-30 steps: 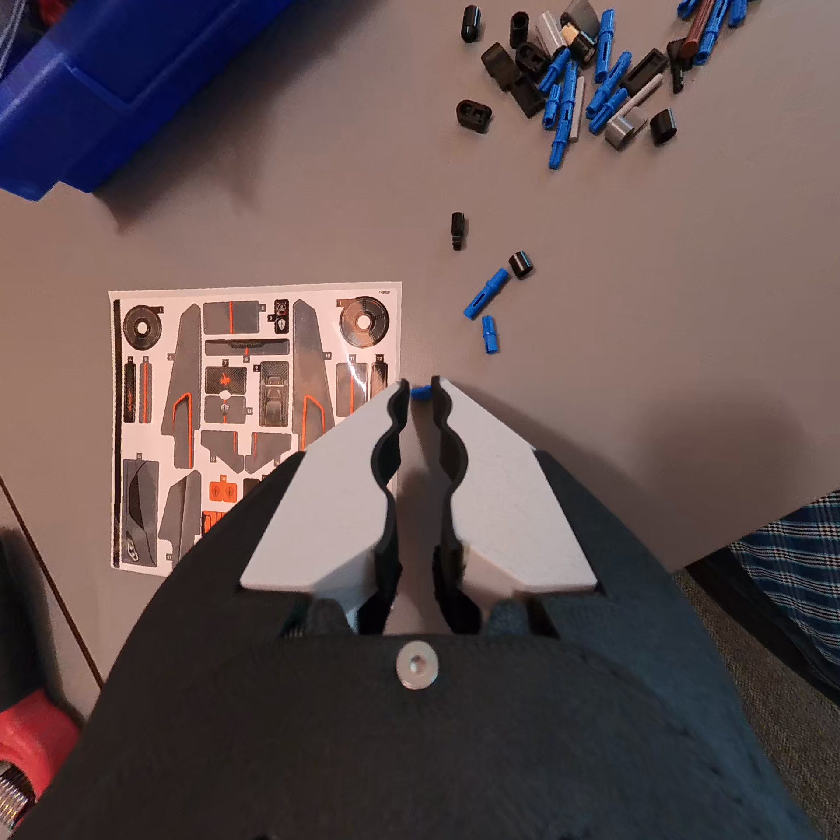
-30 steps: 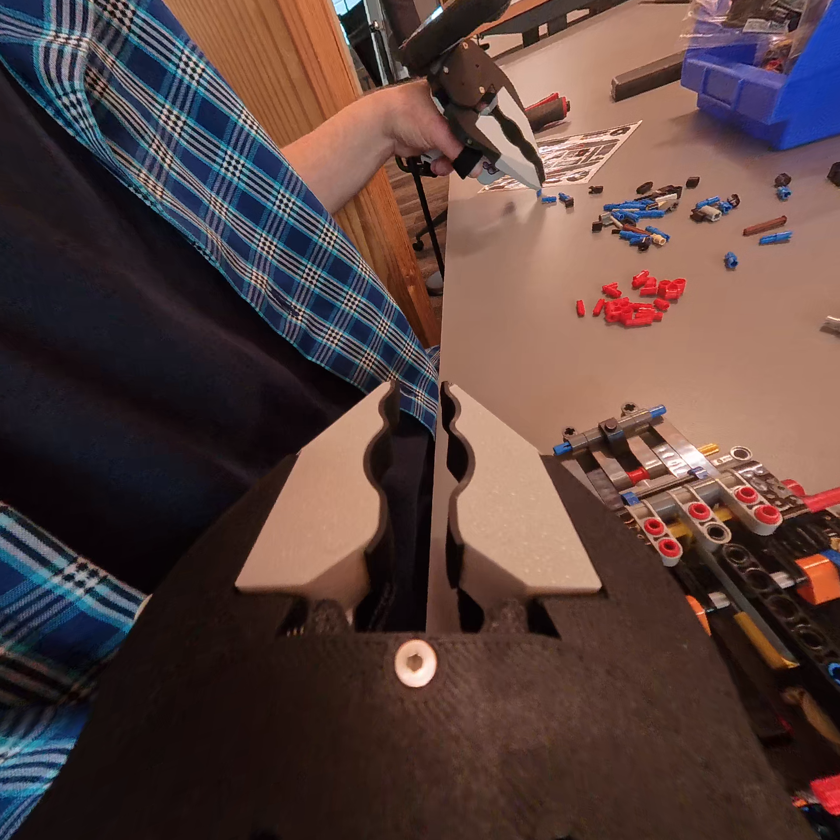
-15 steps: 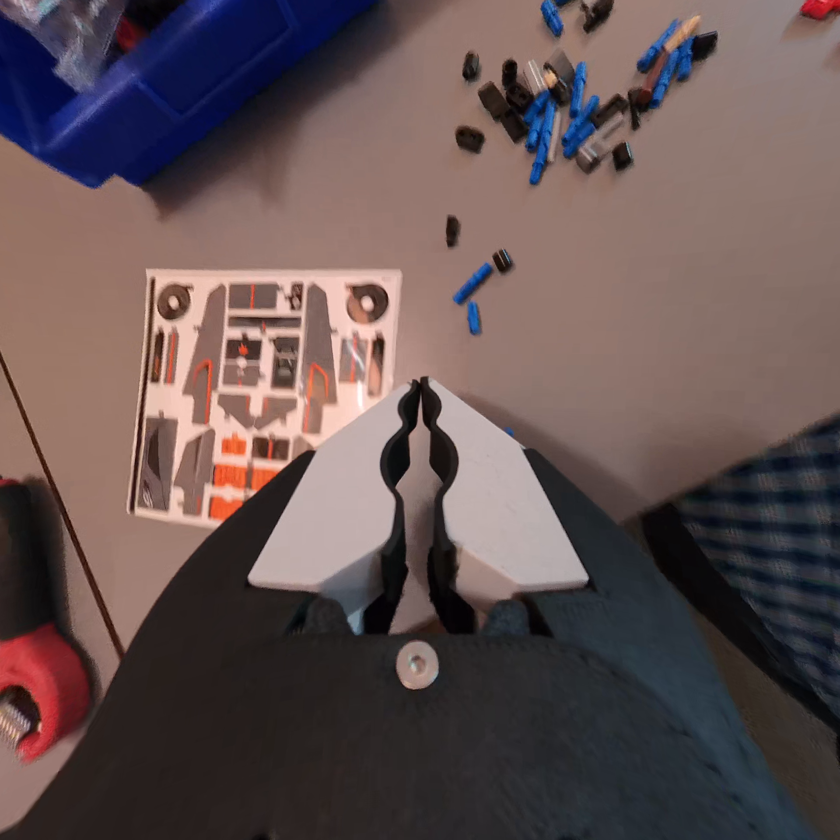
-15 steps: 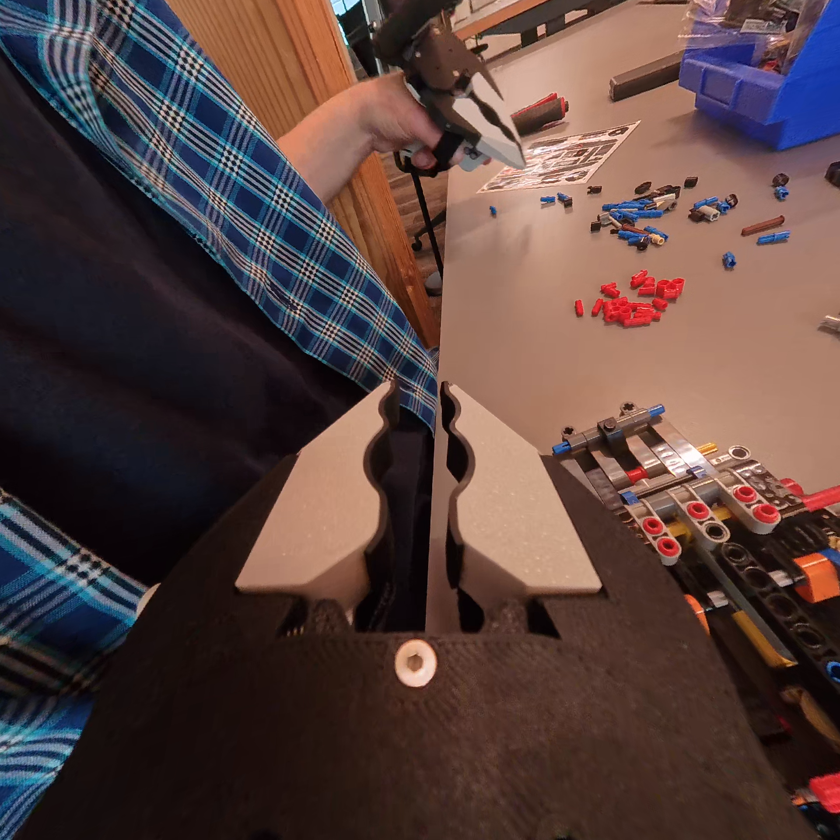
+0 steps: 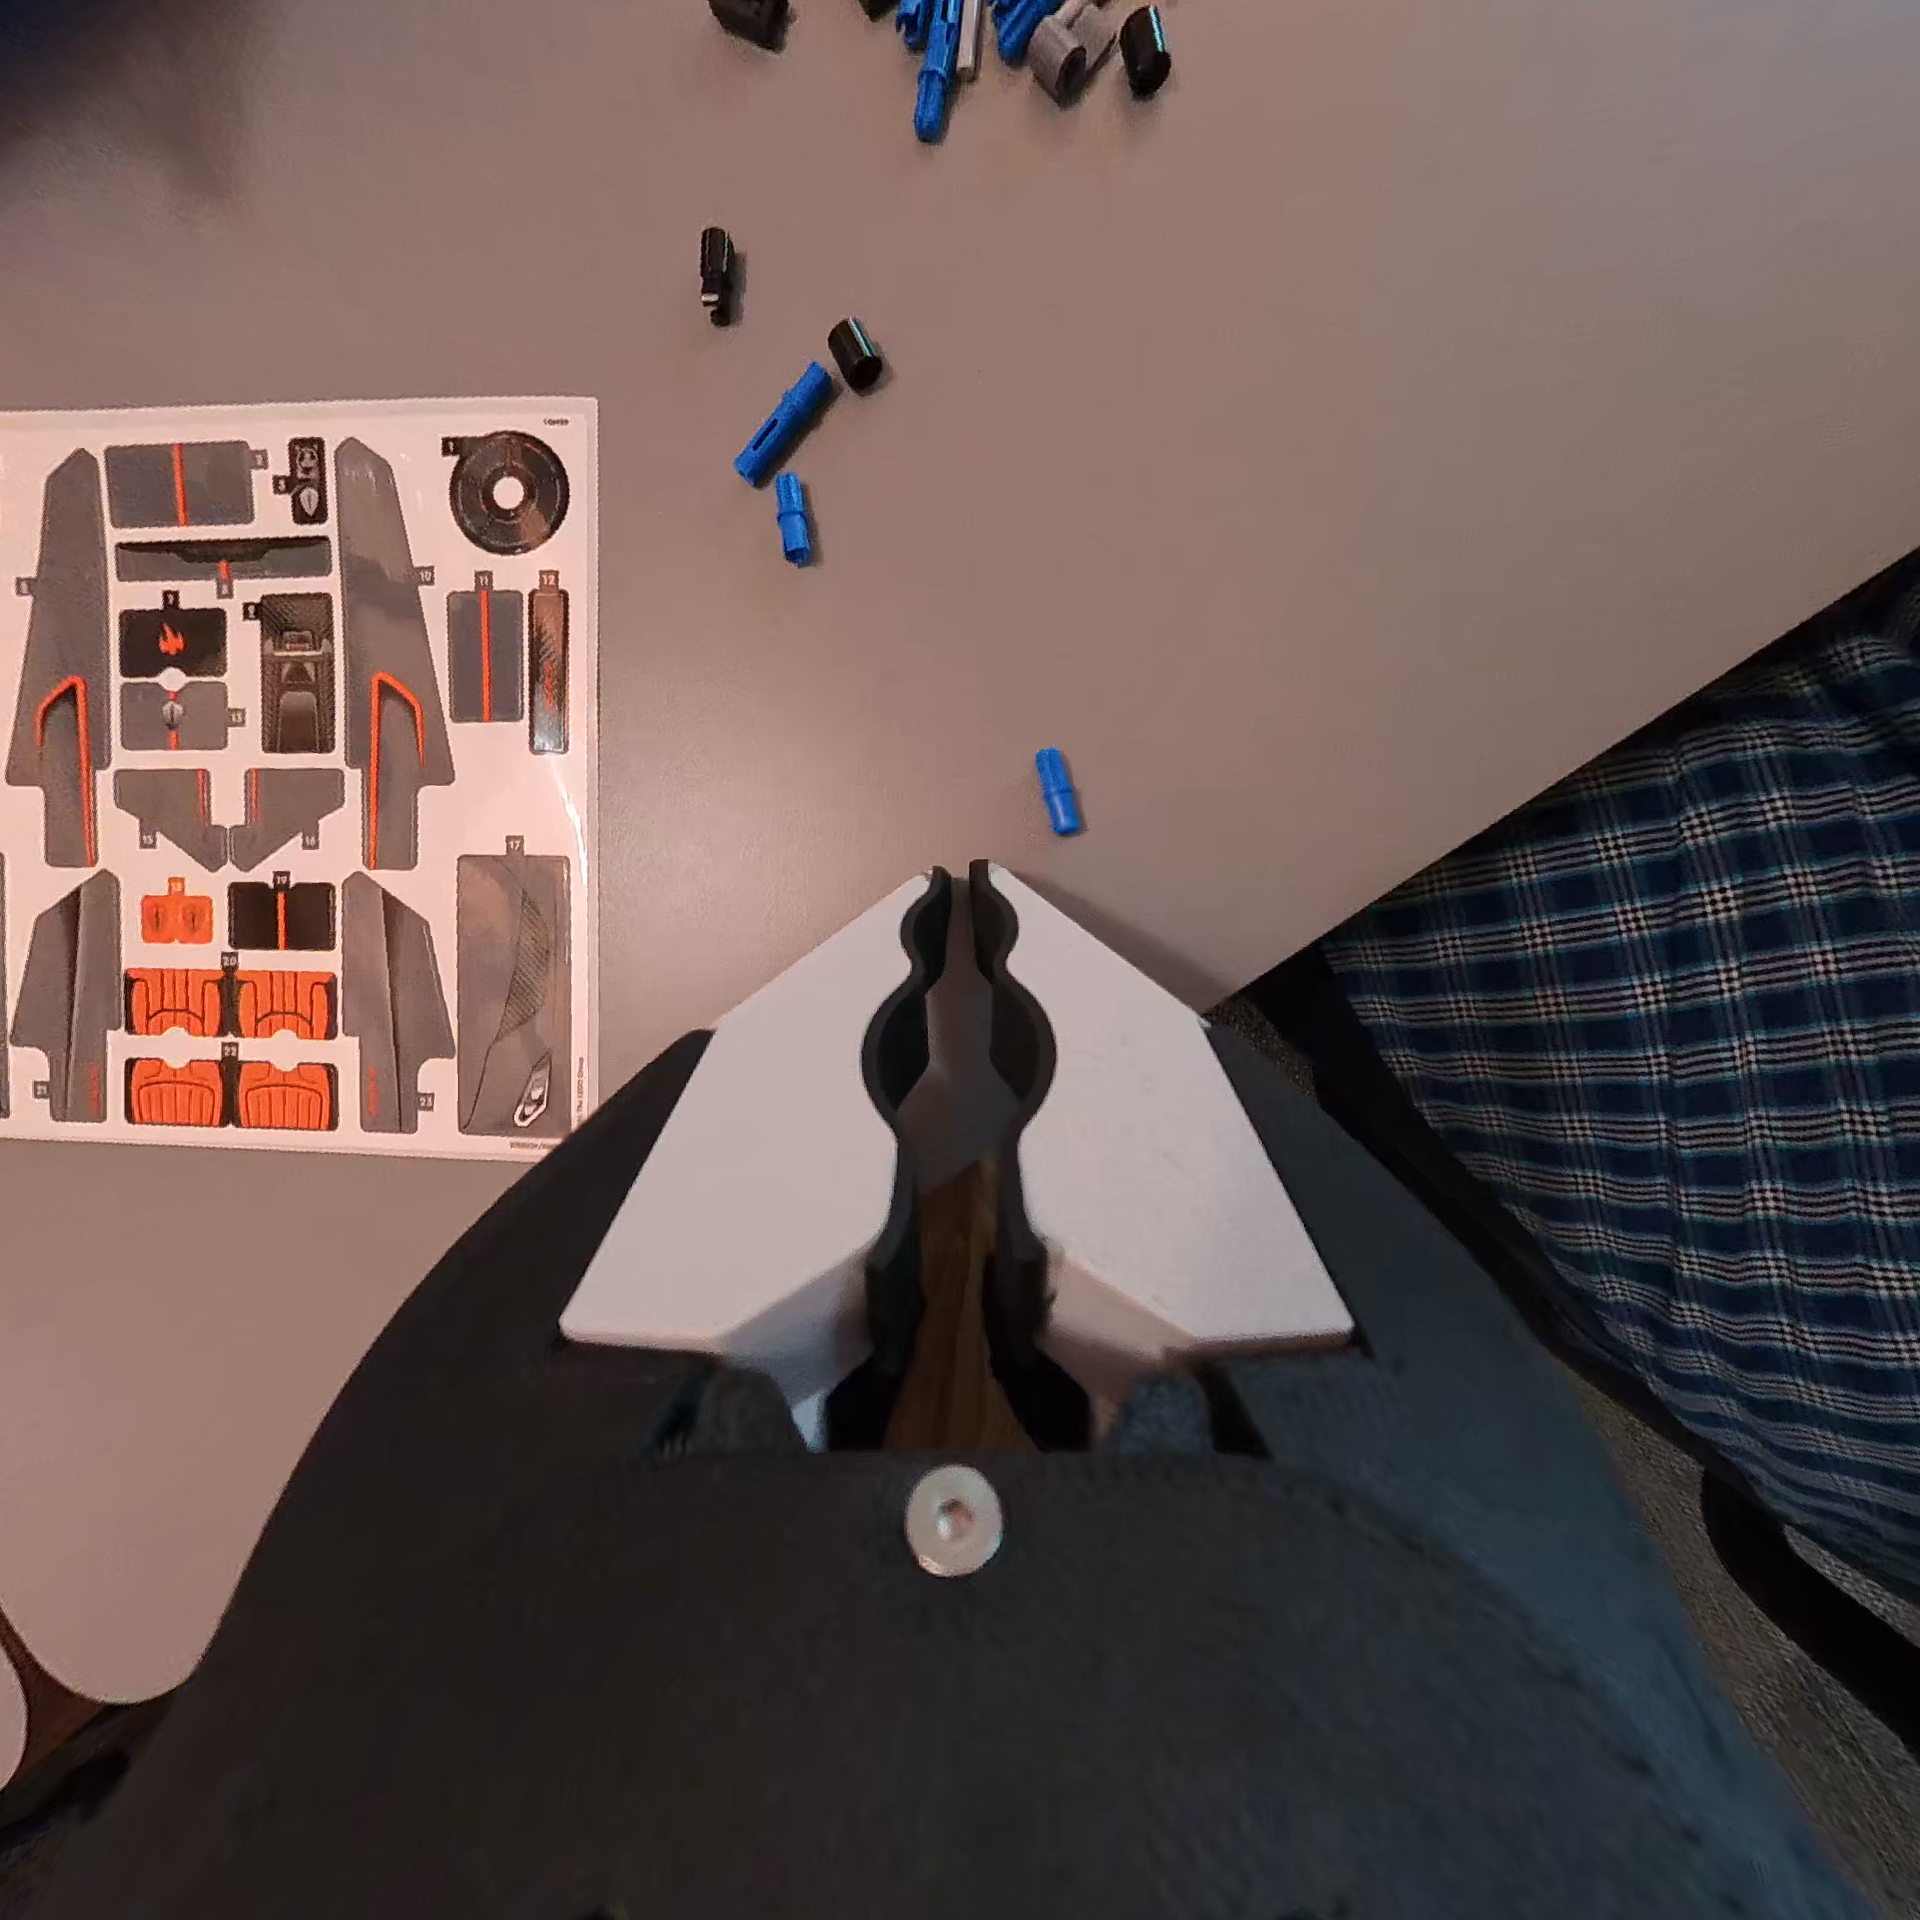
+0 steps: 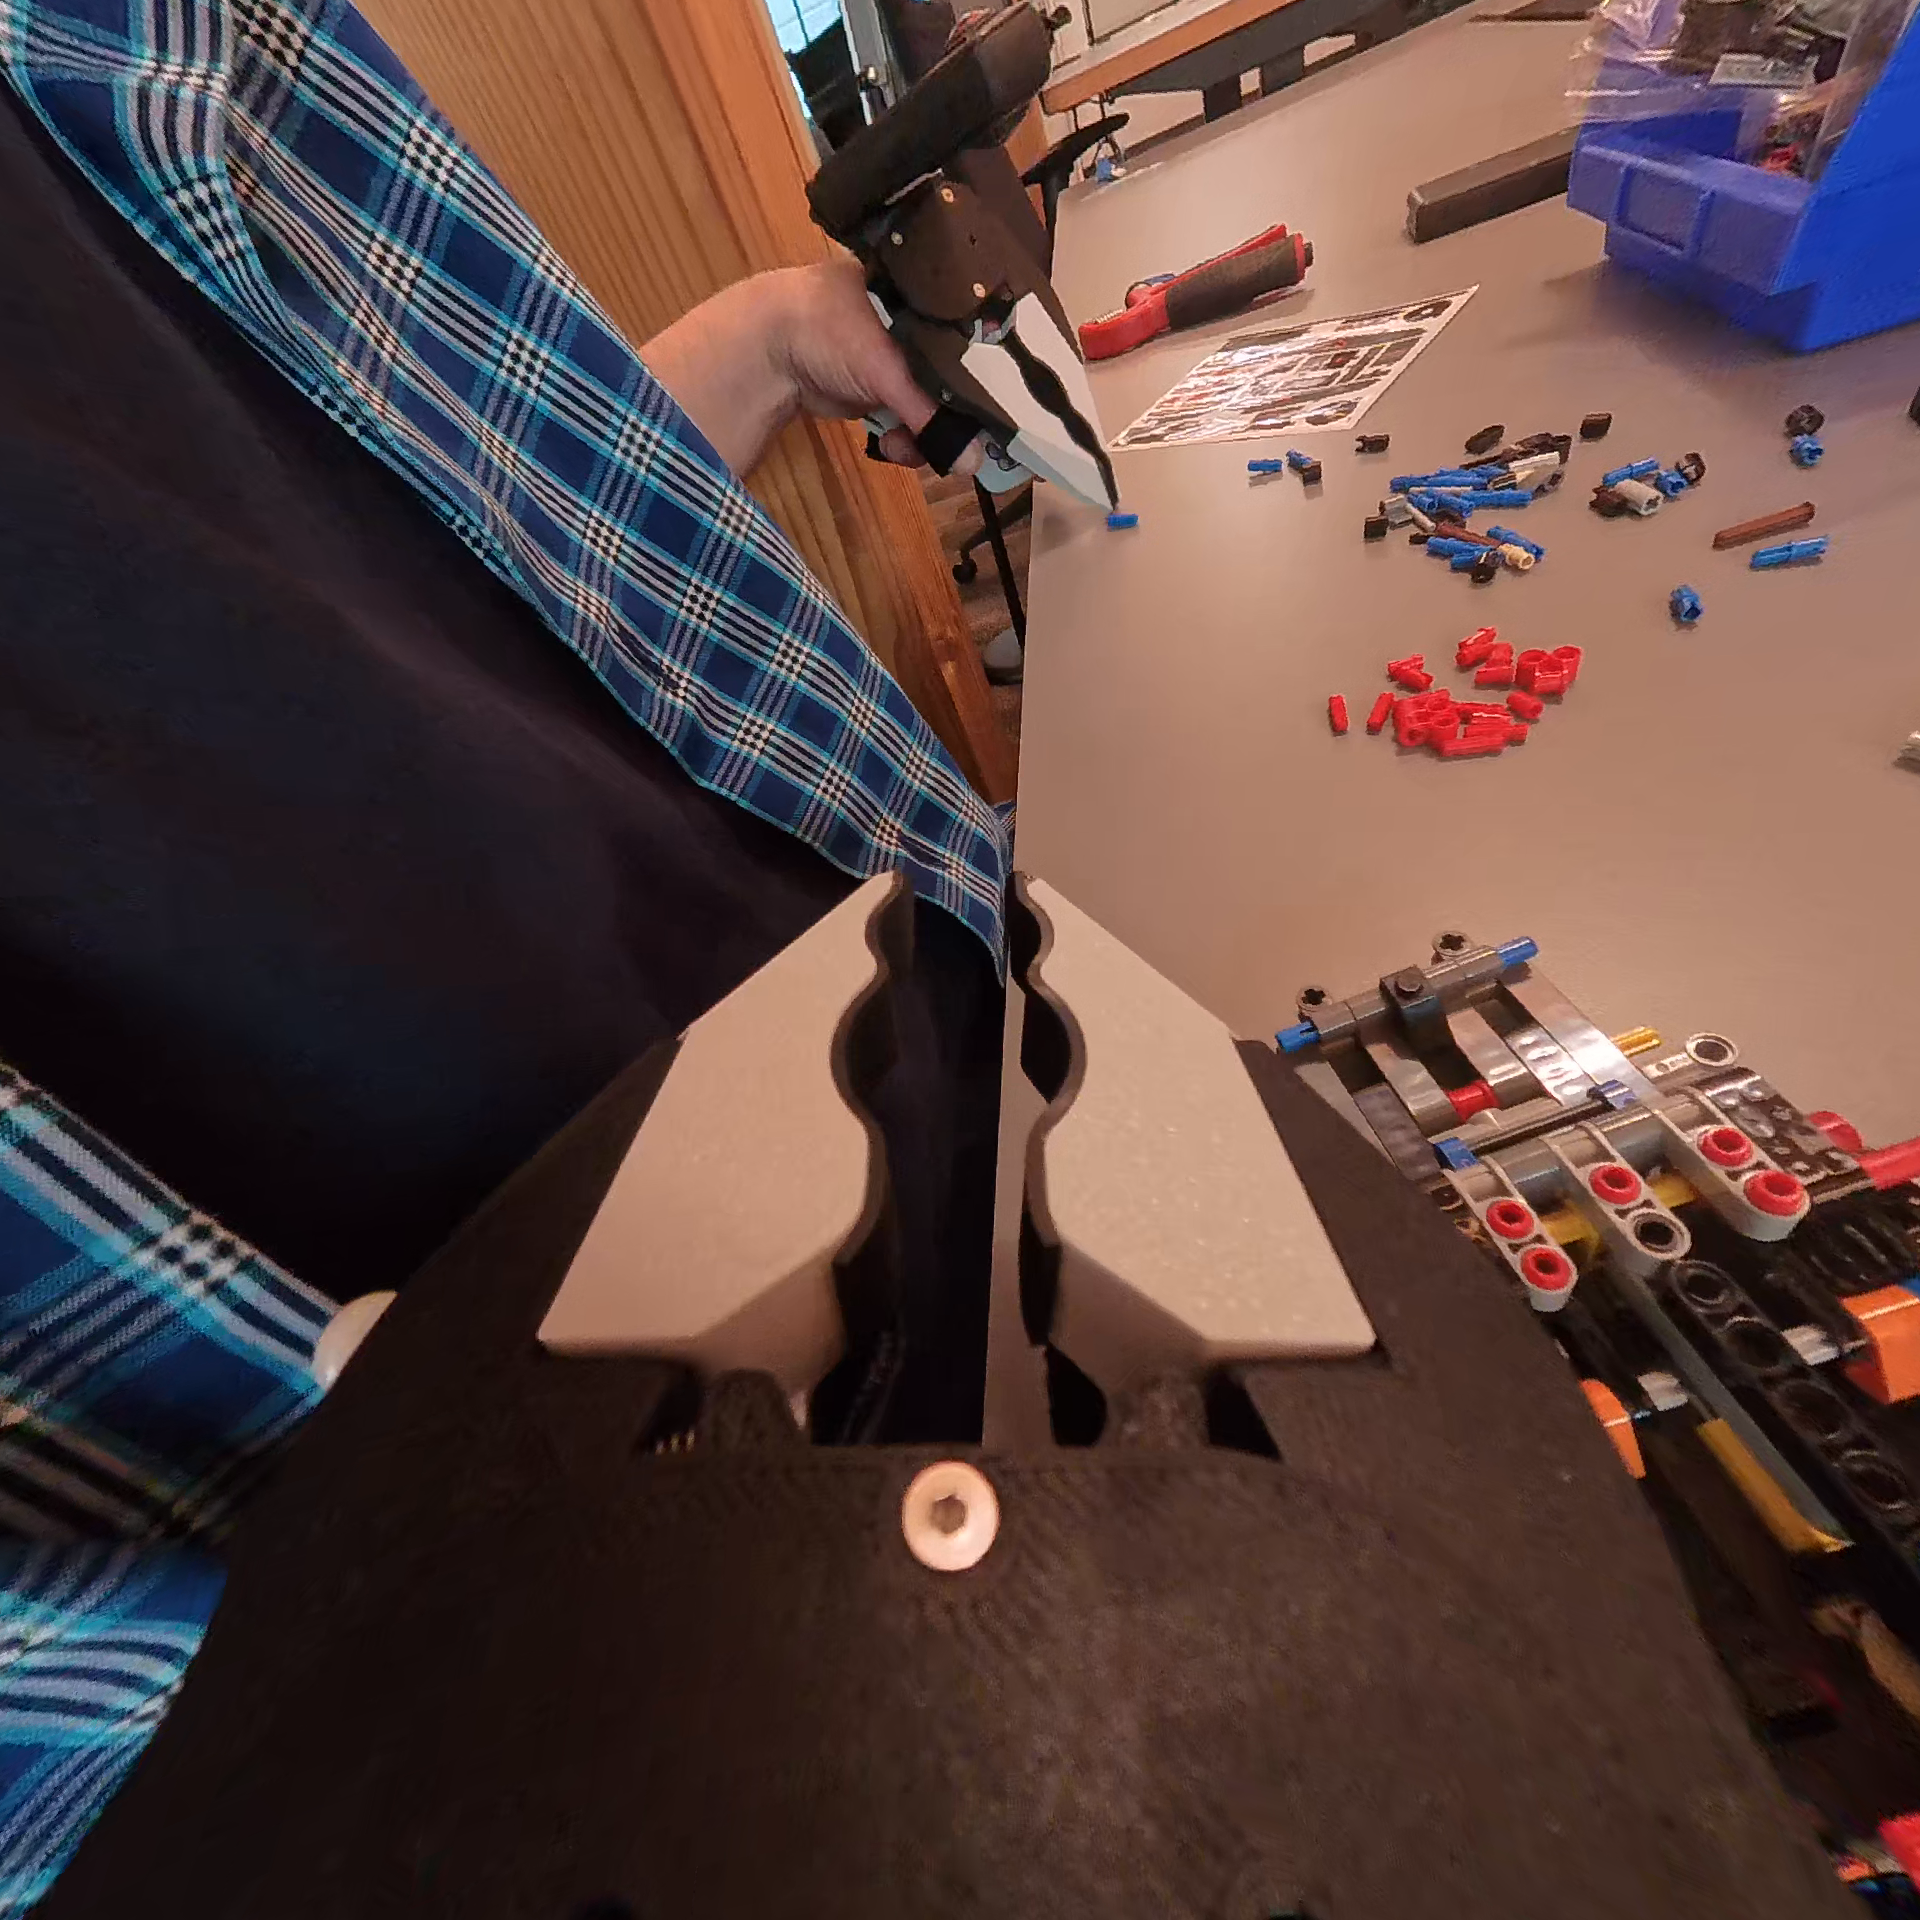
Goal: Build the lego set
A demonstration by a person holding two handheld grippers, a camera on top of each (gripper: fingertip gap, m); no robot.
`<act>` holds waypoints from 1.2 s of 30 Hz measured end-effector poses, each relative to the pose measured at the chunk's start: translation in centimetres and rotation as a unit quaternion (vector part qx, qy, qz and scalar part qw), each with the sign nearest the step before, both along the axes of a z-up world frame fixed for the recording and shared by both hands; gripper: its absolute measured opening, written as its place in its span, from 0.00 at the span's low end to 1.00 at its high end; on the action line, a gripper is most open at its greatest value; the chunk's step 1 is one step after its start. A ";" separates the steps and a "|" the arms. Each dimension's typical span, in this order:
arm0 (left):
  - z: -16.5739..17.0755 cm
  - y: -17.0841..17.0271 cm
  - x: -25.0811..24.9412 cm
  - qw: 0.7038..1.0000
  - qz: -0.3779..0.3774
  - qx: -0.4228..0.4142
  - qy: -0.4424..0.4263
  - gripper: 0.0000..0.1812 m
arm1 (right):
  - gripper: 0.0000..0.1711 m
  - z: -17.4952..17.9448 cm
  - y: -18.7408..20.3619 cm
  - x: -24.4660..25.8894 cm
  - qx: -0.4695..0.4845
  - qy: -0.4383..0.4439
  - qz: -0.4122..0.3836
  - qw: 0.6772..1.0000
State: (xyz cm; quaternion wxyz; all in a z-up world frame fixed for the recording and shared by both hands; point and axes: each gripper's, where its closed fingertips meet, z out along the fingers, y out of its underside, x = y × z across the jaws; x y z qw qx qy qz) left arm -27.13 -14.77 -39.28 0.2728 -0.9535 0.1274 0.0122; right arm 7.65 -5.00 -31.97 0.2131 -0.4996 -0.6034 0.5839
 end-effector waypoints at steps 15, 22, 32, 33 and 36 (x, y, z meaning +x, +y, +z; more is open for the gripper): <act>0.1 2.0 4.8 0.996 0.068 0.062 -0.004 0.10 | 0.09 0.0 -0.2 -0.1 -0.006 0.002 0.005 1.000; 0.1 4.0 5.0 0.992 0.095 0.077 0.006 0.05 | 0.08 0.5 -0.1 0.3 -0.002 0.008 0.000 1.000; 0.2 5.7 4.2 0.988 0.120 0.085 0.053 0.04 | 0.09 0.8 0.2 0.4 -0.008 0.012 -0.004 1.000; 0.2 5.8 4.0 0.987 0.119 0.085 0.063 0.05 | 0.09 0.8 0.2 0.4 -0.009 0.012 -0.004 1.000; 0.3 6.1 3.2 0.986 0.118 0.081 0.083 0.05 | 0.09 0.8 0.2 0.4 -0.011 0.012 -0.003 1.000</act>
